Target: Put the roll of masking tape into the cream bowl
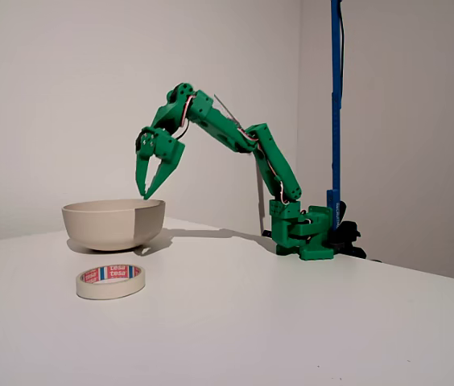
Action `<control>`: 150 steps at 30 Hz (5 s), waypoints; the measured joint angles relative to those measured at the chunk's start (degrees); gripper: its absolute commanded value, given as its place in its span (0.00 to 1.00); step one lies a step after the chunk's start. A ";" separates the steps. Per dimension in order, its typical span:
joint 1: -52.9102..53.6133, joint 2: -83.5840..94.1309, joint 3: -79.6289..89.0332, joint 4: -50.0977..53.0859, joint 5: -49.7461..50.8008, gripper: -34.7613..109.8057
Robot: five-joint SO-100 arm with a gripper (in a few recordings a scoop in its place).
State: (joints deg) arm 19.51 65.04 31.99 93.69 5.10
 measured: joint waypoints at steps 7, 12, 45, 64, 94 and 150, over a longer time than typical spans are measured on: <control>-1.14 -4.83 -0.26 0.88 0.09 0.34; -4.57 -7.03 -0.26 3.25 0.88 0.34; -2.72 -19.34 -0.26 -0.44 1.05 0.37; -3.69 -26.37 -0.26 -3.43 1.67 0.35; -7.38 -23.73 -2.20 -3.25 4.66 0.18; 38.32 7.91 -2.11 -16.61 -5.36 0.18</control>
State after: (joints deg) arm 57.83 72.95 29.88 77.08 -0.26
